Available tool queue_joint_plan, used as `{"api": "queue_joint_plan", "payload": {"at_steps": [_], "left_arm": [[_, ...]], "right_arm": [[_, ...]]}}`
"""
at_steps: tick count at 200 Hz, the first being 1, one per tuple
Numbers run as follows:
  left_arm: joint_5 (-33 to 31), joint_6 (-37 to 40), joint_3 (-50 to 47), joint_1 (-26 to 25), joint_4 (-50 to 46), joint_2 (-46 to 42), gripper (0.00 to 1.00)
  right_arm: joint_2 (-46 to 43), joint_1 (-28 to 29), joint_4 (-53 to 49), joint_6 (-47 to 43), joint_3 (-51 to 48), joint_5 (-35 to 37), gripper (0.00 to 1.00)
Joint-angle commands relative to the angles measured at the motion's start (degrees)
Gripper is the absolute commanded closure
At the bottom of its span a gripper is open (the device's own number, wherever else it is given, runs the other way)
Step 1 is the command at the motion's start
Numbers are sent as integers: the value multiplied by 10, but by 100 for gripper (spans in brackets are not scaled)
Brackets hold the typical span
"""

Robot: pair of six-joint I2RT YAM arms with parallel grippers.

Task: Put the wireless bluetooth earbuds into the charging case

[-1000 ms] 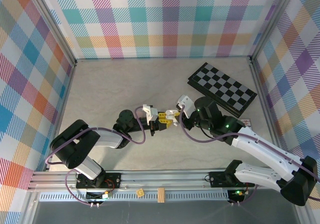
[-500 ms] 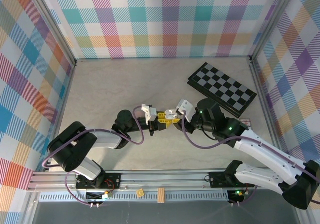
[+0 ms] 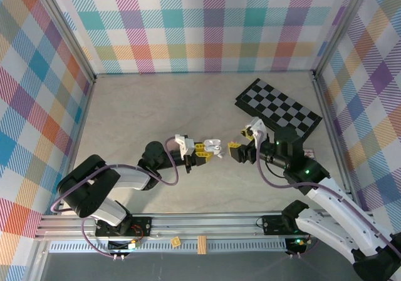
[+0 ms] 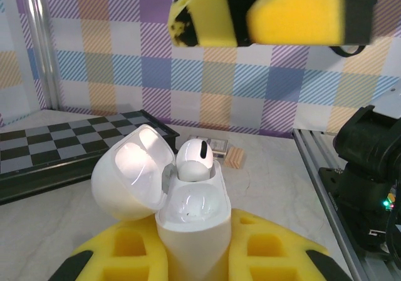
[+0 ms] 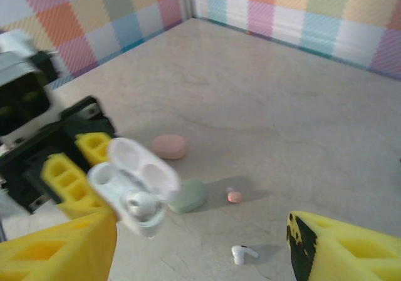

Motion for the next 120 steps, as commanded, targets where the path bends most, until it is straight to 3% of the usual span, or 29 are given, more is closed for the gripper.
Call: {"api": "queue_joint_plan", "payload": {"at_steps": [1,34,62,93,120], "left_arm": [[-14,15,-24,4,27,-37,99],[-23,19,-61,4,1,-91,99],[-27,44,-75,4,-104,-173,99],[-39,86,-75,4,-239,-271,99],[-41,101,-72,3,-293,-314,99]], "right_arm": [[32,-45,19,122,-7,-6,27],[163,-71,-54,171,40,-8,27],[299,-71,-119,184,101,-32,31],[399,-63,-112,170,142,-87,32],[491,-60,-108,147,188,-112,31]]}}
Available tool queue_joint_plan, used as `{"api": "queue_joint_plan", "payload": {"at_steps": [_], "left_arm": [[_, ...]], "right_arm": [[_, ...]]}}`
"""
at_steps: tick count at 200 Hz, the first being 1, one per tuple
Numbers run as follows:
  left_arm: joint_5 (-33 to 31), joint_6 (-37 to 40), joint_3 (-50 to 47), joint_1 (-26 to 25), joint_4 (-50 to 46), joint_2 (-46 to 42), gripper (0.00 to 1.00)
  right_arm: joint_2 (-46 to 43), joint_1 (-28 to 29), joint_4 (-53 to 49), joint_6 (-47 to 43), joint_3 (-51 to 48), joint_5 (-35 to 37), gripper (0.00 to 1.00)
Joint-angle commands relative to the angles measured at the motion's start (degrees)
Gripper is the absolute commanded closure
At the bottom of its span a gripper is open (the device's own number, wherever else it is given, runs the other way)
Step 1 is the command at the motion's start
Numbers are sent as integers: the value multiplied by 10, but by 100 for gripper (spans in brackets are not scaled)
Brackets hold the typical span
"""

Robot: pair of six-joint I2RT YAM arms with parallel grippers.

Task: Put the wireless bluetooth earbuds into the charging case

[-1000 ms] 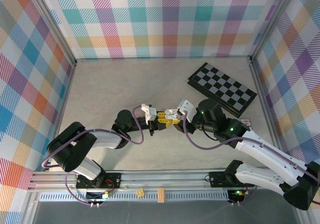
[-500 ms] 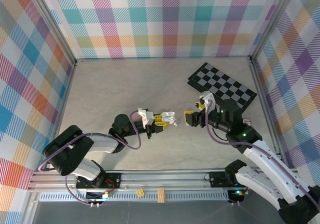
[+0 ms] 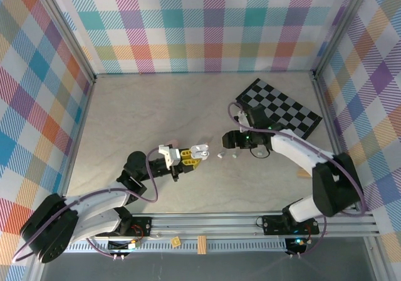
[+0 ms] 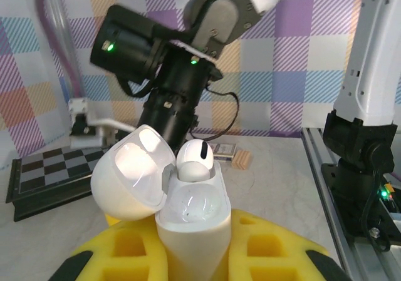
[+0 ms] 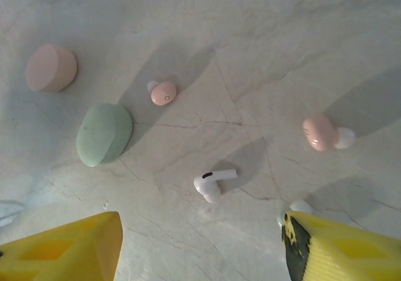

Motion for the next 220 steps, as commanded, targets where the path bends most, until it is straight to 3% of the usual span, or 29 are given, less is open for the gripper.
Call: {"api": "queue_joint_plan", "payload": {"at_steps": [1,43,77,180,220], "left_arm": [[-6,32,0,4,-84,-31,99],[-8,33,0,1,-98,-52,99],[-10,35,5,0,-110,-59,99],[-15,65,22,0,-150,-59,99],[-11,65,24,0,-141,-49,99]], "right_arm": [[62,7,-10,-16,47,-48,31],[191,27,-35,-52,131,-71,31],[231,39,-51,-65,154,-81,32],[113,89,-83,-28,50,-75,39],[111,91,-92,13,65,4,46]]}}
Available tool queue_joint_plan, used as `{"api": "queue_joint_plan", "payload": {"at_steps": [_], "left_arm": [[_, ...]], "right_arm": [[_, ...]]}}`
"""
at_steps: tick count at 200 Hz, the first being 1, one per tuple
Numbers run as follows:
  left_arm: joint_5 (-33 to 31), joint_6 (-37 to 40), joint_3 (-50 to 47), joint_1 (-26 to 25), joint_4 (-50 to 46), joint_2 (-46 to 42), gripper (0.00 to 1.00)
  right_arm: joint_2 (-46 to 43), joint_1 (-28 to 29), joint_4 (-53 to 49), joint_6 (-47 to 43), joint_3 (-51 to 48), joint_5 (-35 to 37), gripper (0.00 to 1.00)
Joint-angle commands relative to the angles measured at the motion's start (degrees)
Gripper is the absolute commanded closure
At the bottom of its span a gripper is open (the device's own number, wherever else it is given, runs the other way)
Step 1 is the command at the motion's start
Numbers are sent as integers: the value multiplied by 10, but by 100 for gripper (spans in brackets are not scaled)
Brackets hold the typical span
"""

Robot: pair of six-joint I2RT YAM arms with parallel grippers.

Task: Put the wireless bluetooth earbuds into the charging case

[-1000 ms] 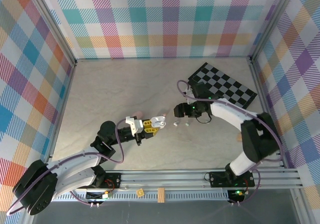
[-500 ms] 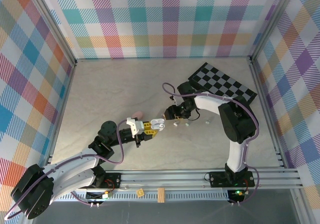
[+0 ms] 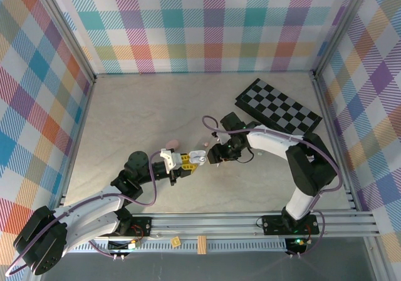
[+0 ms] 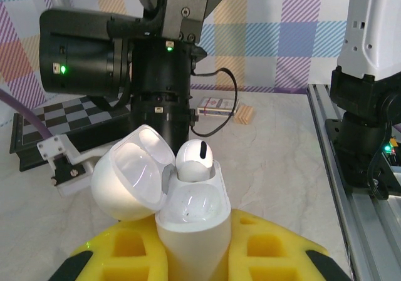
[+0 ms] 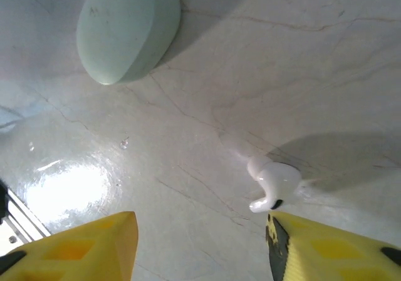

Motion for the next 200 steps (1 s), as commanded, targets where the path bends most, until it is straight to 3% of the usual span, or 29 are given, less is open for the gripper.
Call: {"api": "queue_joint_plan", "payload": {"at_steps": [1,48,109,200], "left_arm": [[5,11,22,0,13,3,99],[5,12,20,0,-5,-14,99],[0,17,16,0,-10,-16,99],[2,17,11,0,-9,-19,99]], "right_arm": [[2,0,-21,35,15,47,46],[67,-1,-93,65,82,78,51],[106,0,-83,67,90,40,61],[120,0,-76,77,85,44,72]]}}
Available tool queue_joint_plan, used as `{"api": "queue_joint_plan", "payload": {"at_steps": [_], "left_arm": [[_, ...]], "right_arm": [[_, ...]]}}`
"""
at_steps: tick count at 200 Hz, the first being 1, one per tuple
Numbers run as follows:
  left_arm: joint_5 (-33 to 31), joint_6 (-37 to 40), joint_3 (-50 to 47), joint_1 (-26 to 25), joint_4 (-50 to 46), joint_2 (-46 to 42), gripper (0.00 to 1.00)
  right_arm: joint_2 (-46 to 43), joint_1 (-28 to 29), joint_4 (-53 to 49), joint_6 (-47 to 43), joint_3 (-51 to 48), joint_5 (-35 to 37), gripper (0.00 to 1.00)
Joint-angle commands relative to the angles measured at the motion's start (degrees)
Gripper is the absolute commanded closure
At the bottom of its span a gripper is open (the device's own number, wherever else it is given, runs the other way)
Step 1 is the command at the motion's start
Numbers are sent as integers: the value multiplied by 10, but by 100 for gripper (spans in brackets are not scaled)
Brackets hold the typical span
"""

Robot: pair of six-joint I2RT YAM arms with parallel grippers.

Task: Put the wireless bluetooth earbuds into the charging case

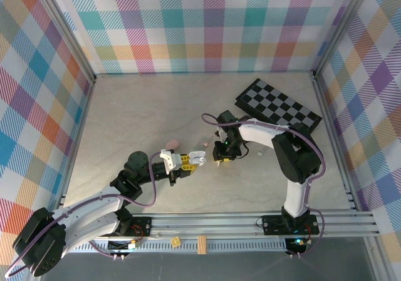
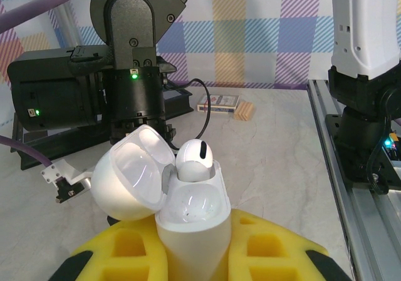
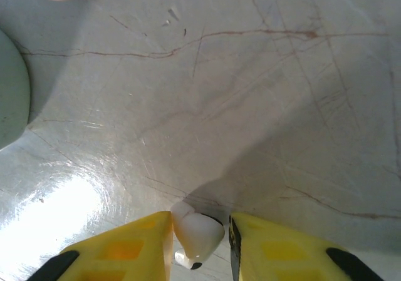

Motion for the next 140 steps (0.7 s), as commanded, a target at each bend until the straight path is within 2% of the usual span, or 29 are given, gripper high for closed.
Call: {"api": "queue_joint_plan", "payload": {"at_steps": [1,62,140], "left_arm": [[2,6,11,0,7,-9,99],[-1,8,8,0,10,-8,99],[-15,8,23,-4,36,44,99]], "right_arm": [[16,5,0,9,7,-13,72],[-28,5,22,23,-13,7,76],[-158,5,112,39,-91,92,77]]}}
